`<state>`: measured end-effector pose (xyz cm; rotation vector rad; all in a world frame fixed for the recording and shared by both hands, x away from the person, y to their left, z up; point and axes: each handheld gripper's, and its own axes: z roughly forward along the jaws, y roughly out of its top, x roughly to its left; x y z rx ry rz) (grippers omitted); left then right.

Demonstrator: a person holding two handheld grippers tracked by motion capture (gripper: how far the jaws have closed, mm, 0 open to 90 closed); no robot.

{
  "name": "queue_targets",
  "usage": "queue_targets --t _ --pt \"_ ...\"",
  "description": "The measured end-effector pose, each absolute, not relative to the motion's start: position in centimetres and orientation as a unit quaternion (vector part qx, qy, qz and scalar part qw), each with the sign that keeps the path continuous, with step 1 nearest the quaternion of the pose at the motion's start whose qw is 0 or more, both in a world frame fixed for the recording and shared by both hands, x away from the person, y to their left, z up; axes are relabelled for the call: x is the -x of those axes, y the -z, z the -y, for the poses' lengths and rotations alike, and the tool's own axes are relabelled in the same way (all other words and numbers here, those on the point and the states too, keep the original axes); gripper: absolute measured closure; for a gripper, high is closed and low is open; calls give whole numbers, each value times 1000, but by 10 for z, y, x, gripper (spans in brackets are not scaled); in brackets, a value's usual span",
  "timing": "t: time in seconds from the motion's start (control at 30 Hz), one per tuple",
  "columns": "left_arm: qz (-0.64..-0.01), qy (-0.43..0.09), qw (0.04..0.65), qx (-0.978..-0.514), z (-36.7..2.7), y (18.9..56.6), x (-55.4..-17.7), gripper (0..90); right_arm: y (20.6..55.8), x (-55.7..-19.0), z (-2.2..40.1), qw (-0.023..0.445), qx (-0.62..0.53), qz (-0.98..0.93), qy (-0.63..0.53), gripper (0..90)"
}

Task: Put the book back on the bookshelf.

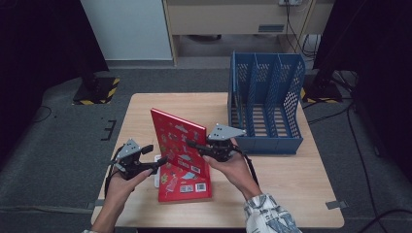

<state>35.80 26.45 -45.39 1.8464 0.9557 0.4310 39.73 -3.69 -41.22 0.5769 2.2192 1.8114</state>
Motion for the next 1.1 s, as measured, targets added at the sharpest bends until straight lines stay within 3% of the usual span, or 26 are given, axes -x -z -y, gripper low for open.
queue_targets --t 0.37,0.77,1.1 --pt "-379 -180 491 -763 -260 455 -360 175 410 -391 32 117 -178 -764 -609 794" --pt "-361 -177 511 -760 -254 456 -376 112 410 -390 35 95 -159 -767 -614 795" --pt "-357 -167 511 -764 -250 458 -380 186 408 -391 36 93 -166 -768 -612 768"
